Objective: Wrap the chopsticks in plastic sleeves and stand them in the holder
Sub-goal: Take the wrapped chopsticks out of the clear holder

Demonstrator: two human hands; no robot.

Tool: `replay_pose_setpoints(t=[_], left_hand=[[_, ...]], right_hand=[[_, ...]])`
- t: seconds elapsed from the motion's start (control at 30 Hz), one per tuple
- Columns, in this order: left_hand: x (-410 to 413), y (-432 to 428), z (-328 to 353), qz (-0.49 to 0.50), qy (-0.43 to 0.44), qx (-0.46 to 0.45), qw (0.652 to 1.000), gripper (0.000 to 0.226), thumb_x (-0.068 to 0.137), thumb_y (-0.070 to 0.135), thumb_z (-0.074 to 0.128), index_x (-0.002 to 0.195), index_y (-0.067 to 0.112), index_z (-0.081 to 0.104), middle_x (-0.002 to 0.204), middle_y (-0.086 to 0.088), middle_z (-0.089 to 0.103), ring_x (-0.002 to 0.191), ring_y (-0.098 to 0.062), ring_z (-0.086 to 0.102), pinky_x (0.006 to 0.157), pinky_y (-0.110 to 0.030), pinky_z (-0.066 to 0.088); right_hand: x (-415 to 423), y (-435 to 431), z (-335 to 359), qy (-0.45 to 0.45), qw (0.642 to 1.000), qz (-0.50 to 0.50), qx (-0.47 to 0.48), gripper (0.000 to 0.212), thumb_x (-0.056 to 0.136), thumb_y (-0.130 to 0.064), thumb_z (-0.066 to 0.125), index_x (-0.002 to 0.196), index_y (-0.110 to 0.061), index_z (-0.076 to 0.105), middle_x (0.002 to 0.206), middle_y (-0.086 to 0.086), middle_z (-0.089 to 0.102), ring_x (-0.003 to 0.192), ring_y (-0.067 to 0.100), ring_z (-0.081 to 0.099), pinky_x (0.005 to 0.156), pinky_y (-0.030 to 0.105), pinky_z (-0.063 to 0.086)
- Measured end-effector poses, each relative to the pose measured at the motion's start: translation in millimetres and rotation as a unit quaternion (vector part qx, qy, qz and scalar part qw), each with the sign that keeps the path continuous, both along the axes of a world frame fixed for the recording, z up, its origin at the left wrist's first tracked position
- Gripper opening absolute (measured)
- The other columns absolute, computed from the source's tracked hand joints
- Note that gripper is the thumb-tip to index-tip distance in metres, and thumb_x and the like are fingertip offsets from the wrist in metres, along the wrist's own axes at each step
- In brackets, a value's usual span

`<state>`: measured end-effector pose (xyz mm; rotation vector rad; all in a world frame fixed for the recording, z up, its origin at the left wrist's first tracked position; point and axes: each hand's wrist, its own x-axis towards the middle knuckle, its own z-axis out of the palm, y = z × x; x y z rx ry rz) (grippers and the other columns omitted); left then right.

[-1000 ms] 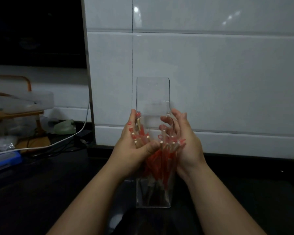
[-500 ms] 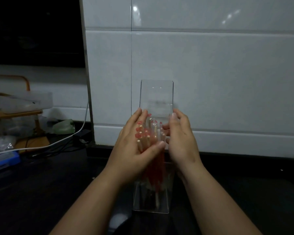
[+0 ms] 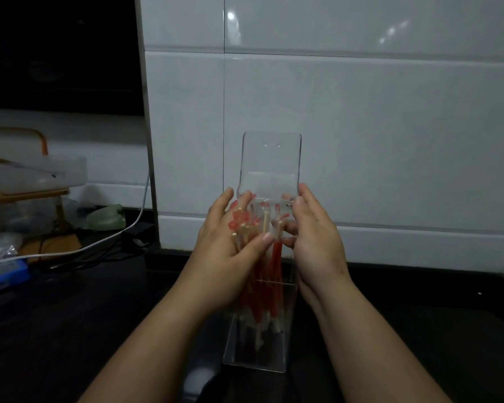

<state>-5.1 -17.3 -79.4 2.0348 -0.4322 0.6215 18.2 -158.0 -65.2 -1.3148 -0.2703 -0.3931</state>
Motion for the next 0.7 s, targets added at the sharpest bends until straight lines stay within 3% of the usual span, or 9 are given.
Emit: replay_pose_setpoints(t=[0.13,0.27,0.33,0.43,0.6,0.7], left_hand=[[-0.3,-1.6,1.3,-0.019,0.024,-0.020,0.999,0.082,0.091,0.043,0.060,0.149,0.054,0.002,0.150,0.033,0.014,0.139,0.009,0.020,0.113,-0.021,0.023],[0.2,-0.3,2.9,-0.034,0.033,-0.013,0.999,0.074,0.094,0.041,0.057,0.149,0.056,0.009,0.148,0.032,0.025,0.118,0.028,0.031,0.093,0.000,0.025],[-1.0,1.4,4.0,-0.045,0.035,-0.023,0.998,0.066,0.095,0.039,0.056,0.138,0.065,0.013,0.147,0.034,0.026,0.112,0.032,0.029,0.094,-0.001,0.025],[-0.2,0.4,5.1,-0.048,0.036,-0.034,0.998,0.062,0.091,0.044,0.055,0.137,0.064,0.020,0.141,0.040,0.027,0.118,0.029,0.028,0.104,-0.011,0.026],[-0.8,-1.5,4.5,-0.029,0.024,-0.033,0.999,0.060,0.092,0.045,0.053,0.146,0.051,0.027,0.140,0.036,0.027,0.102,0.040,0.026,0.082,0.010,0.023],[-4.0,-2.1,4.8,-0.034,0.041,-0.030,0.998,0.041,0.096,0.041,0.052,0.127,0.063,0.036,0.122,0.048,0.030,0.096,0.040,0.031,0.074,0.007,0.030]], right_hand=[[-1.7,-0.9,-0.3,0.007,0.998,0.045,0.041,0.043,0.104,-0.029,0.044,0.147,-0.032,0.041,0.121,-0.016,0.065,0.100,0.009,0.069,0.071,0.021,0.058],[-4.0,-1.7,-0.6,0.007,0.989,0.099,0.105,0.037,0.102,-0.025,0.049,0.138,-0.033,0.051,0.098,-0.016,0.075,0.089,0.008,0.072,0.070,0.027,0.059],[-4.7,0.3,-0.8,0.001,0.985,0.116,0.130,0.029,0.101,-0.023,0.050,0.126,-0.036,0.057,0.095,-0.015,0.075,0.091,0.011,0.073,0.074,0.031,0.060],[-4.0,2.6,-2.5,0.000,0.981,0.111,0.159,0.027,0.101,-0.025,0.049,0.119,-0.039,0.063,0.116,-0.009,0.070,0.103,0.018,0.070,0.084,0.038,0.059],[-4.7,3.3,-4.4,-0.017,0.986,0.103,0.129,0.031,0.101,-0.033,0.043,0.130,-0.040,0.055,0.125,-0.007,0.065,0.107,0.019,0.067,0.093,0.044,0.056],[-6.6,1.4,-3.7,-0.023,0.991,0.096,0.094,0.048,0.097,-0.051,0.041,0.141,-0.034,0.046,0.119,-0.008,0.068,0.103,0.016,0.068,0.086,0.037,0.058]])
